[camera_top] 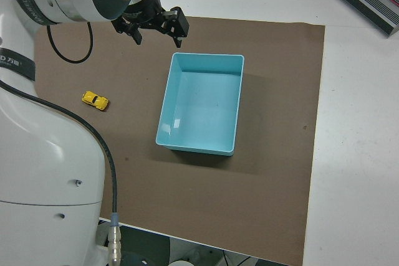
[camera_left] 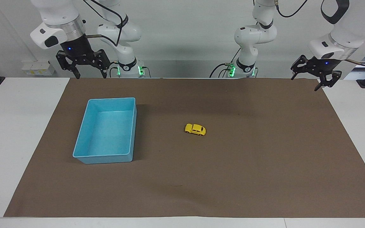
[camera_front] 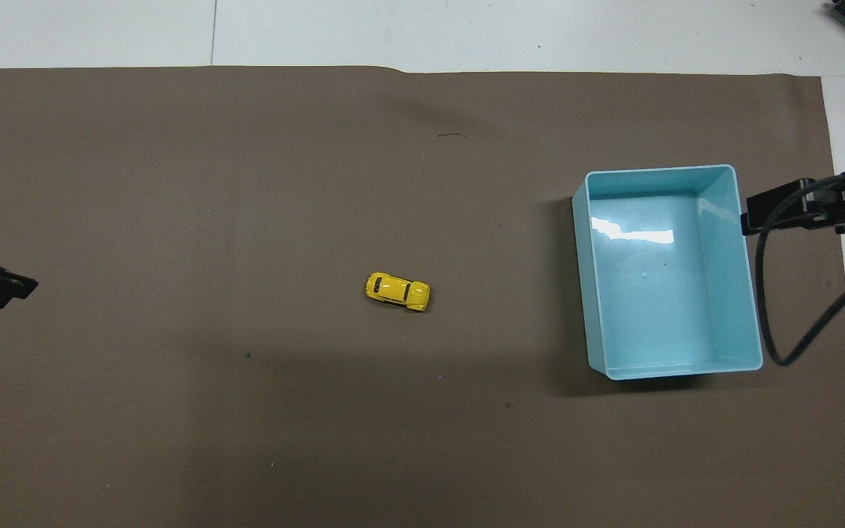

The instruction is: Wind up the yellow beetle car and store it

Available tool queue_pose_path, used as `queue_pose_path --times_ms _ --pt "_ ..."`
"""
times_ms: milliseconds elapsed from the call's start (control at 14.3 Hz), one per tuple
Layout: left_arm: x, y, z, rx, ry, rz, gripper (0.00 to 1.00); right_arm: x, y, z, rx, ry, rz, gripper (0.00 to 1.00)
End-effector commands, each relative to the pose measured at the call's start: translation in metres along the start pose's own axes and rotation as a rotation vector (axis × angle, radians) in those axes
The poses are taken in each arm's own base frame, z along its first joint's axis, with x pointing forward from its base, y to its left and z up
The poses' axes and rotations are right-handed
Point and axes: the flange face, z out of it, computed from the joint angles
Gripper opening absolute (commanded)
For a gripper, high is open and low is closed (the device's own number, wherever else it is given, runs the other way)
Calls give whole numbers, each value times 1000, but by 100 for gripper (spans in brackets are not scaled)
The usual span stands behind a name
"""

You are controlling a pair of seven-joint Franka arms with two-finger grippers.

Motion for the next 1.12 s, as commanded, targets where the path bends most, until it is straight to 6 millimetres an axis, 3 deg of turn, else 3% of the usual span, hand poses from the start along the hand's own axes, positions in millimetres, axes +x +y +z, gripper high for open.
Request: queue_pose_path --times_ms 0,351,561,1052 --pt "21 8 24 6 5 177 100 -2 3 -4 23 9 25 100" --pt "69 20 66 8 14 456 100 -1 3 -3 23 8 25 100" --pt "110 37 100 17 24 603 100 -2 3 -4 25 9 25 100" --pt "193 126 175 69 72 827 100 -1 3 -3 23 8 25 100"
